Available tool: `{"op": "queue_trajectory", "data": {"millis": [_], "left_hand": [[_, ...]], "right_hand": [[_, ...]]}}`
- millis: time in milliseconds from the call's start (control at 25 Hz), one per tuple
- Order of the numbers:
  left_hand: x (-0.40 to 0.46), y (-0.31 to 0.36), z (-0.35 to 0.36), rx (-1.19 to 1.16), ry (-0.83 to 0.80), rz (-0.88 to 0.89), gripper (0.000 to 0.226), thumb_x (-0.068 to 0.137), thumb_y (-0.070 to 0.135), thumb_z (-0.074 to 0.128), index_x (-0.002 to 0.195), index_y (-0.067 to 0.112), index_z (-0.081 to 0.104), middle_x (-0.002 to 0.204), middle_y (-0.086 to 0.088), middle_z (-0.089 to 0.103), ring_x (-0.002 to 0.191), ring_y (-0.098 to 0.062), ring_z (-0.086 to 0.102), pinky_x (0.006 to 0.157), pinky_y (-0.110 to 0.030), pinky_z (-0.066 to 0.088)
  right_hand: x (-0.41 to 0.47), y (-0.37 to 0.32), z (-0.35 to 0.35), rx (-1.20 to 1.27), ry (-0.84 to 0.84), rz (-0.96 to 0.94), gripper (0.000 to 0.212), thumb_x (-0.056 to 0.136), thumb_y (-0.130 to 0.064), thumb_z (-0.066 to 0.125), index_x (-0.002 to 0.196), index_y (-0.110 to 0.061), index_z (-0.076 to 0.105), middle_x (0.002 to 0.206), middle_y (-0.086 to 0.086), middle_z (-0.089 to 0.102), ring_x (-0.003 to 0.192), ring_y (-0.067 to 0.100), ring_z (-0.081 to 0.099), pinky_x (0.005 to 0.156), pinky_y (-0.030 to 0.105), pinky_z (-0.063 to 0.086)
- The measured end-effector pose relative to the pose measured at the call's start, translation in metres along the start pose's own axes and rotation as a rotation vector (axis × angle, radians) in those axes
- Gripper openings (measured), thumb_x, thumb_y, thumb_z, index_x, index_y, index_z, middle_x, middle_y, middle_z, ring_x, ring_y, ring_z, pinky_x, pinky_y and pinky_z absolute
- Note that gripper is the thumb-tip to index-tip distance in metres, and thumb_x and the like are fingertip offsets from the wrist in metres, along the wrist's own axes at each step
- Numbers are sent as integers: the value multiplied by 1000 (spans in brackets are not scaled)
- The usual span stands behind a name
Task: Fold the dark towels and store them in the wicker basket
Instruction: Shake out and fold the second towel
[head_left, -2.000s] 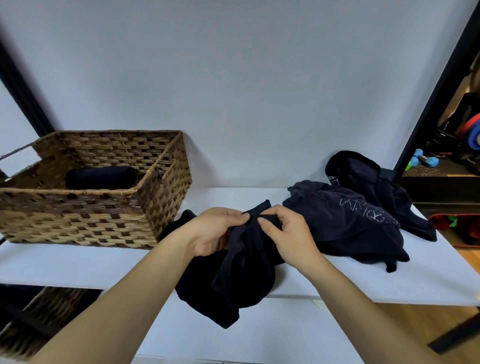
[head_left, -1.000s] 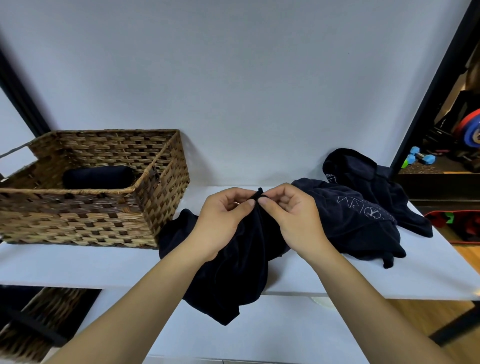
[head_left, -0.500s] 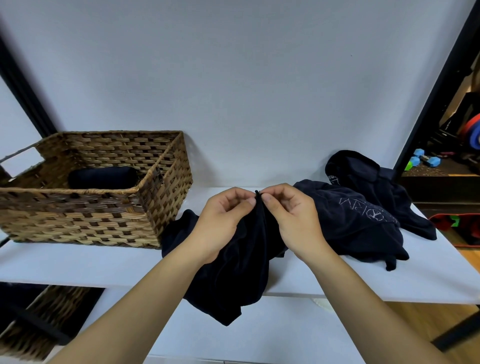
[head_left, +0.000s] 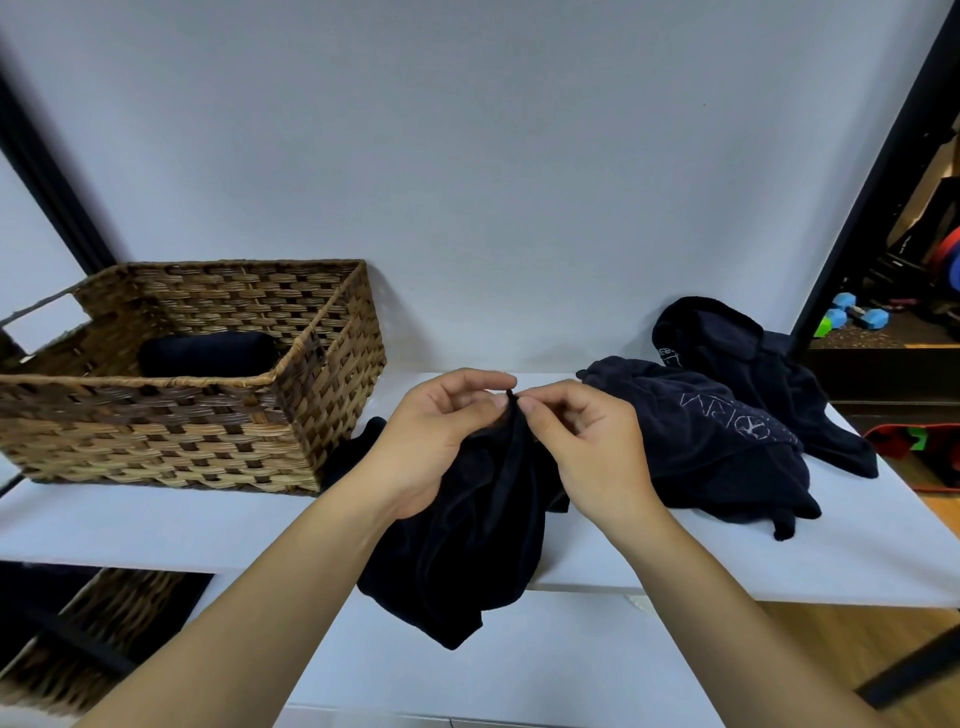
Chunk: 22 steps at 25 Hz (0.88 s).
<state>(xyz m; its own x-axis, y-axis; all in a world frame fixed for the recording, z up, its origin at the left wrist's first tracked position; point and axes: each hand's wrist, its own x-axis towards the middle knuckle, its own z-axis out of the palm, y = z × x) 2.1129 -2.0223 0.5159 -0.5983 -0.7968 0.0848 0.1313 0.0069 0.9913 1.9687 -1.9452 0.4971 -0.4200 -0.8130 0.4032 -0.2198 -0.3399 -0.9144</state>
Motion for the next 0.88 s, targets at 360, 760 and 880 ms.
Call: {"op": "queue_trajectory", "data": {"millis": [360, 760, 880], "left_hand": [[1, -3, -3, 211, 70, 142, 21, 94, 4, 66, 88, 21, 77, 90, -5, 75, 87, -15, 68, 87, -32, 55], [3, 1, -3, 423, 1, 244, 21, 96, 15, 64, 104, 32, 75, 98, 6, 75, 88, -22, 69, 83, -38, 56], [7, 9, -6, 621, -18, 283, 21, 97, 19, 64, 92, 38, 71, 83, 15, 70, 66, -7, 58, 67, -25, 49]], "right_hand": [[-9, 1, 3, -37, -40, 87, 12, 91, -5, 70, 91, -17, 71, 86, -5, 73, 76, 8, 68, 70, 22, 53], [-1, -6, 10, 27, 20, 70, 21, 93, 1, 63, 86, -19, 68, 85, -2, 74, 82, 15, 70, 74, 22, 54], [3, -9, 9, 60, 18, 57, 21, 94, 2, 60, 91, -17, 68, 84, -5, 73, 82, 9, 70, 75, 18, 52]]}}
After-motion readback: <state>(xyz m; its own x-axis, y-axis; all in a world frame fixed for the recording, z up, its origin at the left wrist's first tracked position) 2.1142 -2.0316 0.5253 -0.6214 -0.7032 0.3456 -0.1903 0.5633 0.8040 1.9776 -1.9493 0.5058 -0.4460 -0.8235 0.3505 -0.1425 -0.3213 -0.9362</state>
